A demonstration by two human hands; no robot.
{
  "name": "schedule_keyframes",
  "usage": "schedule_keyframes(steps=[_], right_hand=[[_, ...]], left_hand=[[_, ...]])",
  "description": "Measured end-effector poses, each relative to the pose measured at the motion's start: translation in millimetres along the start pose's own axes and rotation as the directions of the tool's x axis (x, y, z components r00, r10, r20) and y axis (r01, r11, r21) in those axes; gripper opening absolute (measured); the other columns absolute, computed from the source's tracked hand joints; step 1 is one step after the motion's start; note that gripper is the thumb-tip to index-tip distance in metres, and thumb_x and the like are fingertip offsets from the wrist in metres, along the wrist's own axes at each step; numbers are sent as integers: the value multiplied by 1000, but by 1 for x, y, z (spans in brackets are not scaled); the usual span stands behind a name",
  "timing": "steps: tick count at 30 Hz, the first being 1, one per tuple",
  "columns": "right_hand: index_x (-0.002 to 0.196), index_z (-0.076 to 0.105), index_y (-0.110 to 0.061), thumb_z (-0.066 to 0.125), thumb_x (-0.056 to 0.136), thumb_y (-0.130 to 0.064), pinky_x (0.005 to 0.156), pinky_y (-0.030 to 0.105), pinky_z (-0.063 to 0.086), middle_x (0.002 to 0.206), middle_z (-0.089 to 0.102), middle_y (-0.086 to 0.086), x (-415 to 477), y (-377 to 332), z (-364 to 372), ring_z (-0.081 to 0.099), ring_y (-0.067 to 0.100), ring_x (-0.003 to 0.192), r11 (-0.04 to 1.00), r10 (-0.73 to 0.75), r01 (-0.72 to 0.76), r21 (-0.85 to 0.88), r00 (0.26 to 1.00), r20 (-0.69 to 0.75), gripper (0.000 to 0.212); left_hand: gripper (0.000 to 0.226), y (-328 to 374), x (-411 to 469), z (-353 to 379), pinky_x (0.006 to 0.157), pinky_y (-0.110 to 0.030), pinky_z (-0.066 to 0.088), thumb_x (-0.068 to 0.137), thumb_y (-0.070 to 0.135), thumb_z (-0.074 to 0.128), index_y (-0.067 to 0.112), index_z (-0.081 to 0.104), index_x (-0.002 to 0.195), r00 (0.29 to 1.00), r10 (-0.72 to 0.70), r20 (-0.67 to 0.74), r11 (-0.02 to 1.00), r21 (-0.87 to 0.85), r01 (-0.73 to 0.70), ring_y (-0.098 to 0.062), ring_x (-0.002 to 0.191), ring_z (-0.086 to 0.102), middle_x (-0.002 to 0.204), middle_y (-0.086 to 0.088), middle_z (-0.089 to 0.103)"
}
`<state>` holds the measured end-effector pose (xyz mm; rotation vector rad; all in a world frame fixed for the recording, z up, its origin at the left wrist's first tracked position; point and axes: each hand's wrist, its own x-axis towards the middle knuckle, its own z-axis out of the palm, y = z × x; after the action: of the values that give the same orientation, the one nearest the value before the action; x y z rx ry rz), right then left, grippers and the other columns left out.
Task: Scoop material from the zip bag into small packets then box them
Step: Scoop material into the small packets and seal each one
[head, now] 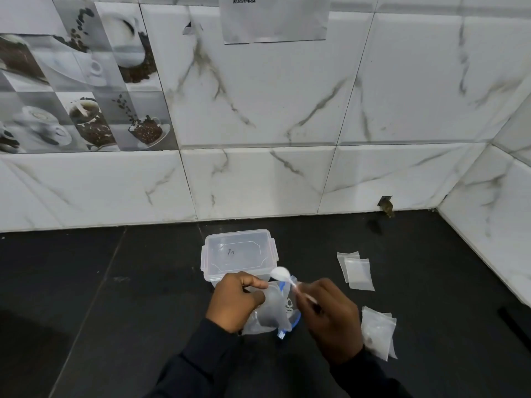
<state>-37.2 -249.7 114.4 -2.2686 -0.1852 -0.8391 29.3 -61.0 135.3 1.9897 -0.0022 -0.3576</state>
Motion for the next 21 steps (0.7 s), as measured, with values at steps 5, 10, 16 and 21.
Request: schedule_keyframes(steps=[5,10,16,21], right_hand=[[74,74,-23,75,84,-25,60,10,47,69,70,-10,13,38,-11,64,3,67,774,632,-632,-44,765,122,10],[65,75,-14,75,83,-21,61,19,50,59,67,-5,-3,77,27,60,6,58,584,779,-785,-207,470,415,19],[84,76,-16,65,91,-36,75,28,60,77,73,-2,5,78,66,68,8,68,581,758,-759,-293,375,534,24],[101,69,-28,57,94,-45,85,26,55,99,60,-11,15,49,37,62,4,86,831,555,-485,-273,752,355,22]], left_hand=[[21,-23,-7,-13,79,-37,60,75,5,72,23,79,84,999,-47,-22,999,-26,47,-17,78,71,87,2,77],[23,-34,-16,-11,69,-33,60,80,-1,69,19,78,85,996,-88,6,995,-40,88,-16,66,67,84,-4,75],[23,-23,-15,-8,74,-27,58,81,-1,68,19,79,79,998,-56,-6,996,-75,56,-12,78,71,85,3,77],[19,-17,-9,-15,71,-23,54,82,0,70,16,79,76,997,-10,-75,996,-88,3,-2,67,68,73,5,76]])
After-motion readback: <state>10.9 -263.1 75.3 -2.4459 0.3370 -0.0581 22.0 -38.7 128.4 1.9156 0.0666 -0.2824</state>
